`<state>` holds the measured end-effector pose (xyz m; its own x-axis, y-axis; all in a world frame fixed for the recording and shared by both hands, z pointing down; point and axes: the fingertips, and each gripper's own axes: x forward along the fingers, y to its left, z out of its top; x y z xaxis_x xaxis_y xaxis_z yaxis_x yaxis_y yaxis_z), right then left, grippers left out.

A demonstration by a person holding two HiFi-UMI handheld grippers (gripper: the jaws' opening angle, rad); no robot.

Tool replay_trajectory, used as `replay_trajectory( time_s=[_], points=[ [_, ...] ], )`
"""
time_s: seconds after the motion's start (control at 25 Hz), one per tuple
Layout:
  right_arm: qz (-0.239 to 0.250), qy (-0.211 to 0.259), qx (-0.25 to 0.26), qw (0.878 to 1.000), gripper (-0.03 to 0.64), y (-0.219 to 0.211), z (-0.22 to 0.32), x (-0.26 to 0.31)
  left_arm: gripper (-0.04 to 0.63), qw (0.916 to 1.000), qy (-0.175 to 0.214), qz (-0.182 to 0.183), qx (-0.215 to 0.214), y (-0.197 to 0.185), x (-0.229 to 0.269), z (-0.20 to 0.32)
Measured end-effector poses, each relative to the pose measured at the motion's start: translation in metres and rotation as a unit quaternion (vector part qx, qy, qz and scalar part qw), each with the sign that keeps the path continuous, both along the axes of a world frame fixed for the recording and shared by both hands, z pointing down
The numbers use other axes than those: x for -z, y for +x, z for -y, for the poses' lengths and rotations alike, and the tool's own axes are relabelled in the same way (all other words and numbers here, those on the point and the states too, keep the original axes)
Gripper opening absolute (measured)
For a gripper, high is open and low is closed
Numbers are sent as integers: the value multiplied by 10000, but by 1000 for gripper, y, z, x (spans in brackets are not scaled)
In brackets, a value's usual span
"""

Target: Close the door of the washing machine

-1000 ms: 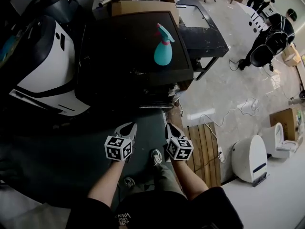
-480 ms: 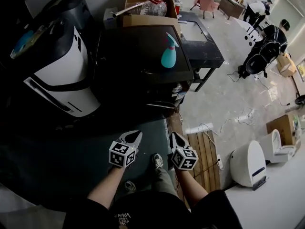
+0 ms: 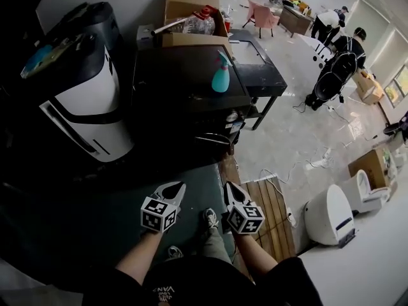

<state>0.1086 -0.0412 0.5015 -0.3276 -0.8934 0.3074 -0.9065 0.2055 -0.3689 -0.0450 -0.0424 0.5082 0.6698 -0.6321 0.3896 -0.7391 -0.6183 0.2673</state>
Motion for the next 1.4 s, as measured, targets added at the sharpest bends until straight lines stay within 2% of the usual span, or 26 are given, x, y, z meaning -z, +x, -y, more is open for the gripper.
replay_trajectory(
  time_s=[0.32,0.68,1.04,1.4],
  points=[
    [-110,249,-14,9996,0,-27,-56,20,5,9997,89,-77,-194,-30,11,-60],
    [-305,401,114,9987,0,-56,-108,43,5,9993,146,50,-353,-57,19,-113],
    [-403,554,83,9976,0,-61,-138,65,6,9989,382,-26,-285,-75,37,-137],
    [-508,593,127,9969,-2,-66,-155,61,5,9985,513,9,-197,-83,43,-151]
  ],
)
